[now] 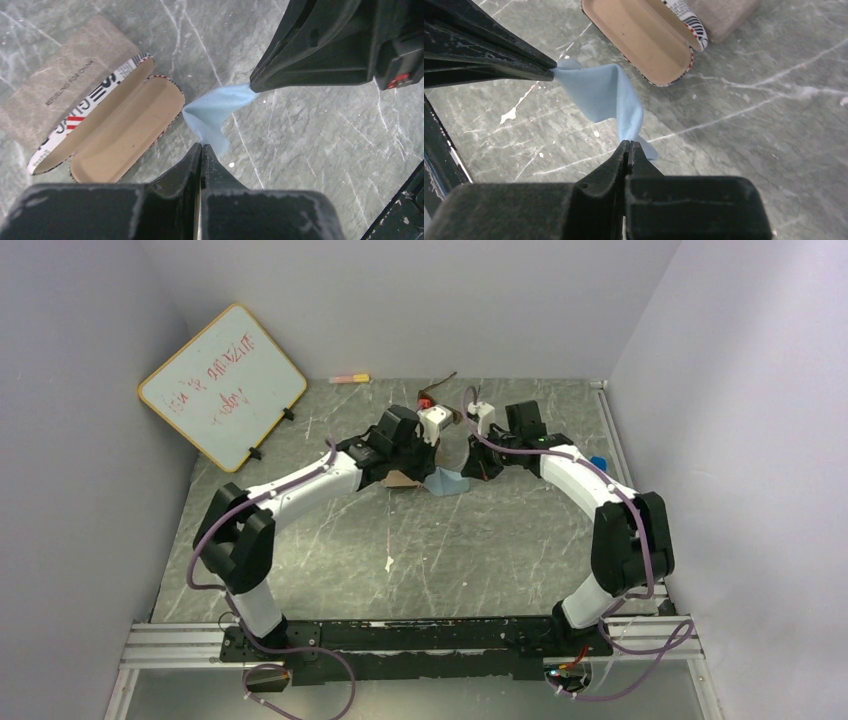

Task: Organize the sunglasses
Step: Pick up the glasses cleaning cloth from the center of the board.

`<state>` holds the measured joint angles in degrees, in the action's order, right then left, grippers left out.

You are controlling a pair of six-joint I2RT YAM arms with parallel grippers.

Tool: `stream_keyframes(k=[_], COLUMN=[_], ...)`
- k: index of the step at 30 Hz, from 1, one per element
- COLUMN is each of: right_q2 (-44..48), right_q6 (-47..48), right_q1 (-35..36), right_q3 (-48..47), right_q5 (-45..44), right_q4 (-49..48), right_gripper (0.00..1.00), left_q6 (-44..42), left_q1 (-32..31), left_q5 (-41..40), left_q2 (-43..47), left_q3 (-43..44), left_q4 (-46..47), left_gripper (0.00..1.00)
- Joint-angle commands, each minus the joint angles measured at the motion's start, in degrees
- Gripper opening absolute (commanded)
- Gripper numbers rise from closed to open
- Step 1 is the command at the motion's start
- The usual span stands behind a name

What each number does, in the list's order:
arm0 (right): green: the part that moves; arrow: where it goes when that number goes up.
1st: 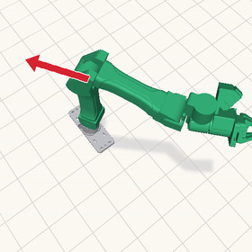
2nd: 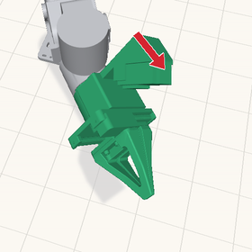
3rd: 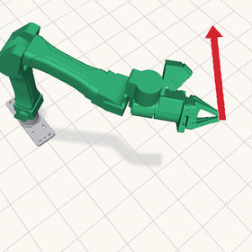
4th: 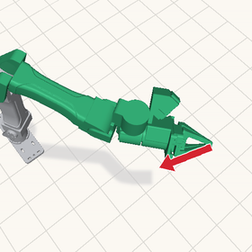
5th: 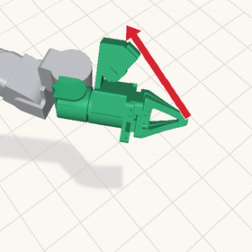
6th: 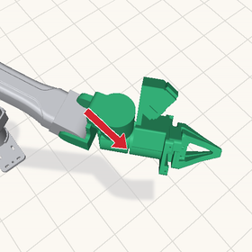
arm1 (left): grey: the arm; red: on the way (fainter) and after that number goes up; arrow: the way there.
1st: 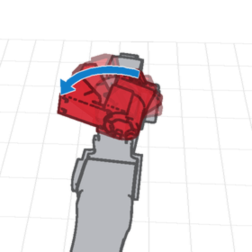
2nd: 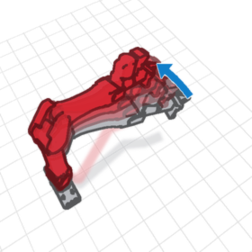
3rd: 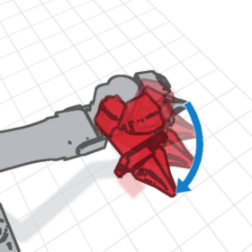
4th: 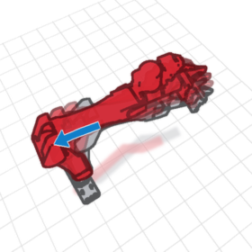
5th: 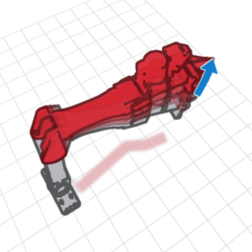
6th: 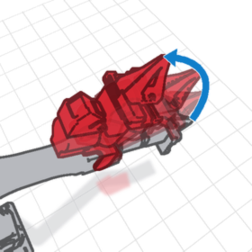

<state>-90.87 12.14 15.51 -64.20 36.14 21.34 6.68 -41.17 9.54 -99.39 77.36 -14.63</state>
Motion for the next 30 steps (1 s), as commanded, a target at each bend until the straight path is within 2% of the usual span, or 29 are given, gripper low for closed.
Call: stream_keyframes(k=[1,18,30], right_q2=[-1.7,-10.7,-14.3], right_q6=[-0.9,-1.2,-1.5], right_q1=[2.3,8.8,10.0], right_q3=[-3.9,-11.6,-12.3], right_q5=[-1.1,-4.5,-7.0], right_q4=[-1.1,-2.4,-4.9], right_gripper=[0.00,0.00,0.00], left_q6=[-0.9,-1.4,-1.8], left_q1=[1.2,6.2,8.7], left_q5=[-3.4,-4.9,-6.3], left_q2=[4.4,7.6,7.1], left_q3=[-1.6,-8.1,-11.7], left_q4=[-0.3,-1.5,1.7], left_gripper=[0.05,0.05,0.05])
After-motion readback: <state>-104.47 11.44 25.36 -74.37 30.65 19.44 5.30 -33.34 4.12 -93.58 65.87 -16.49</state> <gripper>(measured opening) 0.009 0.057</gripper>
